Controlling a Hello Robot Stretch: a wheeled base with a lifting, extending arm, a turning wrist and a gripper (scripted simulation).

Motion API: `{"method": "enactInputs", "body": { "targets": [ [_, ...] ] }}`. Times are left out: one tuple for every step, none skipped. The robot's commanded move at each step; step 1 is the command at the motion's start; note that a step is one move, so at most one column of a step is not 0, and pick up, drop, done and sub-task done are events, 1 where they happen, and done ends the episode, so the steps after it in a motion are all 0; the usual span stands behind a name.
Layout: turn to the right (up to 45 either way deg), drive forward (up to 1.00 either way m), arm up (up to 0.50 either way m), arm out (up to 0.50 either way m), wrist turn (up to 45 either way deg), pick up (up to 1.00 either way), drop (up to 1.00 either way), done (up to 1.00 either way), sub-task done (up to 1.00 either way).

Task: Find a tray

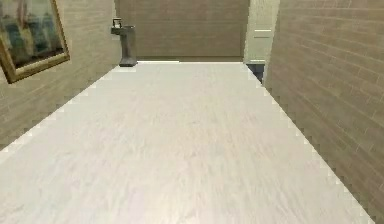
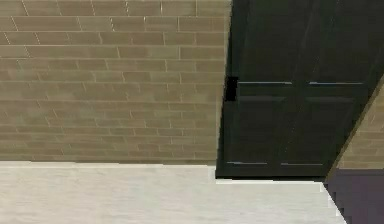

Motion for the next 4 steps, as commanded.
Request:
{"method": "enactInputs", "body": {
  "targets": [
    [-9.0,0.0,0.0,0.0,0.0,0.0,0.0,0.0,0.0],
    [0.0,1.0,0.0,0.0,0.0,0.0,0.0,0.0,0.0],
    [-3.0,0.0,0.0,0.0,0.0,0.0,0.0,0.0,0.0],
    [0.0,1.0,0.0,0.0,0.0,0.0,0.0,0.0,0.0]
  ]
}}
